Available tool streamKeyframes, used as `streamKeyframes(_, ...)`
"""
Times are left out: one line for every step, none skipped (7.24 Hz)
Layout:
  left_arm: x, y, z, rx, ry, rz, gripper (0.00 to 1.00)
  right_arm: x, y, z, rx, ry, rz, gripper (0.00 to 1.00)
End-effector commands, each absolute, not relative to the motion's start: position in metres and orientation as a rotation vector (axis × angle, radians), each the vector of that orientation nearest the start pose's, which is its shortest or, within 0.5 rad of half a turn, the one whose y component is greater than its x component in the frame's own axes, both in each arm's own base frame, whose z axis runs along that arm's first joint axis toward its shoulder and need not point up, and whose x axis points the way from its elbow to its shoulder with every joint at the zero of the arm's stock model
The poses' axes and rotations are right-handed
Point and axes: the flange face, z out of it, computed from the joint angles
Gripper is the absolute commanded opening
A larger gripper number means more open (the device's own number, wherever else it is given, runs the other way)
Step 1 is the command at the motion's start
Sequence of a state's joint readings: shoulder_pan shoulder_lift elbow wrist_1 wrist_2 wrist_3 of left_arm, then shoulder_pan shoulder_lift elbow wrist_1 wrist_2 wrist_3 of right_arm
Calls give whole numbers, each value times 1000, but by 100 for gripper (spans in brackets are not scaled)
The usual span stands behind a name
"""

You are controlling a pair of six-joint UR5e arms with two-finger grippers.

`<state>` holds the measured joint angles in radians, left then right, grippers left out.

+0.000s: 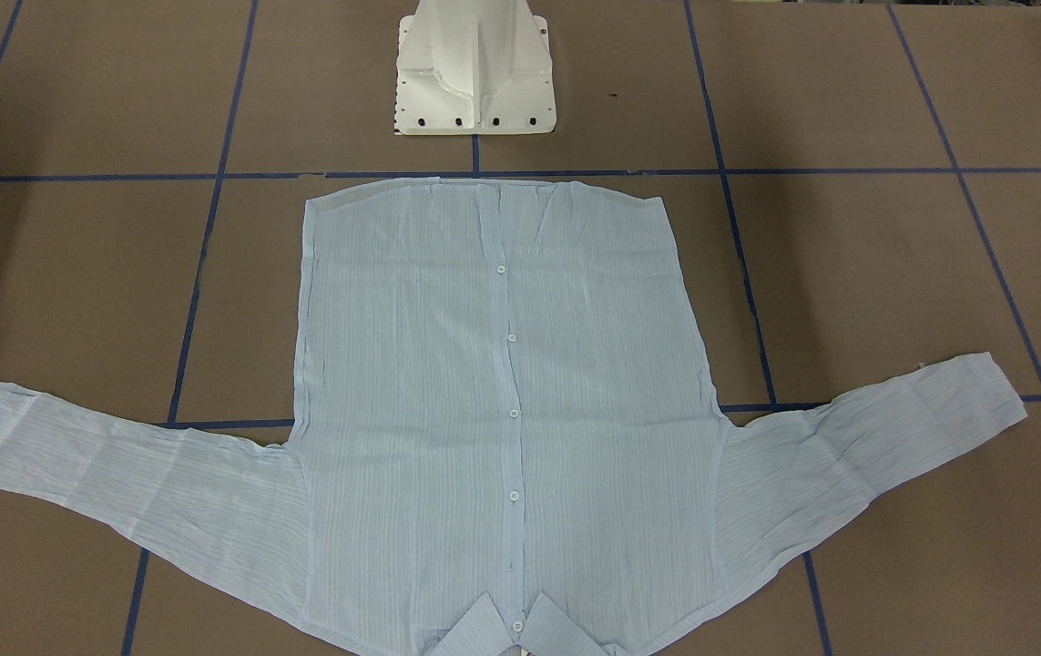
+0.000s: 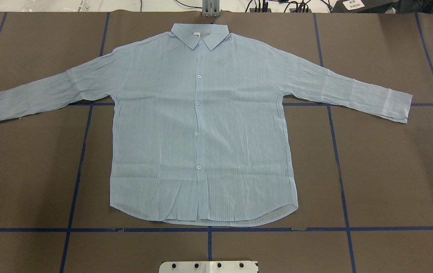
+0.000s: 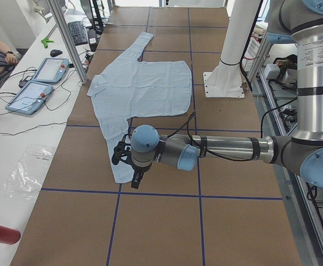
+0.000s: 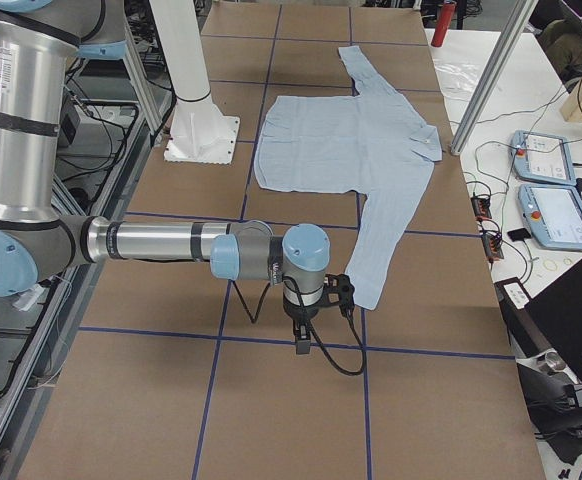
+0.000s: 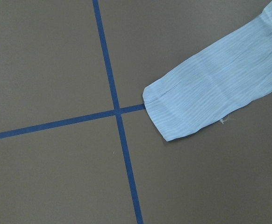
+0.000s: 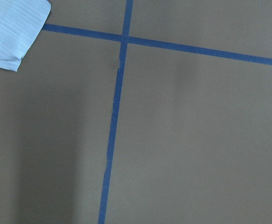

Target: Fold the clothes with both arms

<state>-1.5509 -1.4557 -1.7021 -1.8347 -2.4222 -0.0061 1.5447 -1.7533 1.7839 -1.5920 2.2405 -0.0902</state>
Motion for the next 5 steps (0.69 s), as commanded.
streamKeyframes(-49,-460,607,269,847,141,100,59,-418,643,35,-670,-119,100)
streamKeyframes(-49,-460,602,295,847,153,100,58,-423,632,58,-672,-130,100)
streamKeyframes(-49,-461,598,323,845,167,100,57,-427,612,100,-671,-152,100)
streamKeyframes(-49,-466,589,368,834,180,100,54,-437,600,162,-670,-174,100)
streamKeyframes(-50,-469,575,420,834,195,100,51,-447,565,316,-693,-225,100)
